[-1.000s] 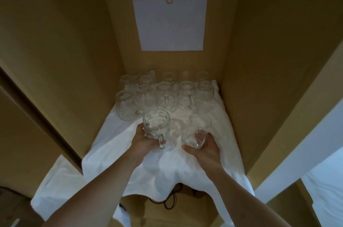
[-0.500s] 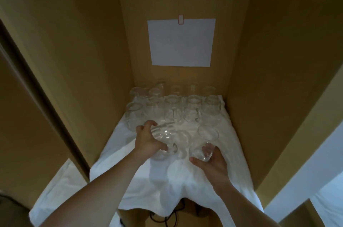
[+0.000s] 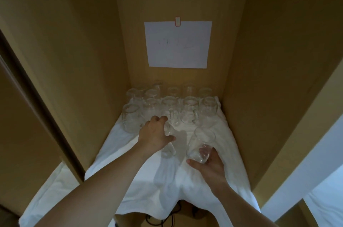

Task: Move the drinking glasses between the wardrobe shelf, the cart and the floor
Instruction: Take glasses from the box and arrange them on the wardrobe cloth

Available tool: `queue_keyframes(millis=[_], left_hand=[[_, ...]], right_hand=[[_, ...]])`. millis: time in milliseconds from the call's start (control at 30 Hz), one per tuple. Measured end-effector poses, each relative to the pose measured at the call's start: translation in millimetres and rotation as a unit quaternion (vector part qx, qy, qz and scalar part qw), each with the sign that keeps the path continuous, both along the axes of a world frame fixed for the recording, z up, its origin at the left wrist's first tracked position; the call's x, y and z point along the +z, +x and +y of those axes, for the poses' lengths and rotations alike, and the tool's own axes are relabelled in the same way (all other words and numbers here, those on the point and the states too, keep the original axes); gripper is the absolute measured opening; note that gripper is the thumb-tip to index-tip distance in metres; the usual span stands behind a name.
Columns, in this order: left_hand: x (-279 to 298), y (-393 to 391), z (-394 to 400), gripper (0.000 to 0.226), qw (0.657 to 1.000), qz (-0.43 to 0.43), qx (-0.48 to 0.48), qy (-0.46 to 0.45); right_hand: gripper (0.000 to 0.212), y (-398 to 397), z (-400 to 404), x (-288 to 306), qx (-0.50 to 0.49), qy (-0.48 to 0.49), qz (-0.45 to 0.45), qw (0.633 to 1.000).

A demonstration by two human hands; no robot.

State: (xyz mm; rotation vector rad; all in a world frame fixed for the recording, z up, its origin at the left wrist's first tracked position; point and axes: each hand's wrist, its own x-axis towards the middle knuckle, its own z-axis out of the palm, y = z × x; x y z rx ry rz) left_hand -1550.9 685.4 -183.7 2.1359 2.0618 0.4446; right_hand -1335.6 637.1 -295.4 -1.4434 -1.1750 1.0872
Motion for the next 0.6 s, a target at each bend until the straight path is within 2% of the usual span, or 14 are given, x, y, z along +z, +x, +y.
queue_keyframes(millis=[100,200,533,600], left_hand=[[6,0,9,0.094,0.998,0.005,-0.013,-0.055],[4,3,15,0.093,0.997,-0.016,-0.008,-0.072],[-2,7,36,0.081,0.996,-0.077,0.041,-0.035],[-2,6,40,0.083,0.995,-0.083,0.039,-0.031]], right_hand=[[0.076,0,-1,1,0.0,-0.002,0.01,1.0],[0.073,1,-1,2,0.001,-0.006,0.017,1.0],[0.072,6,3,13,0.012,-0.043,0.035,0.998],[0.082,8,9,20,0.017,-0.057,0.026,0.998]])
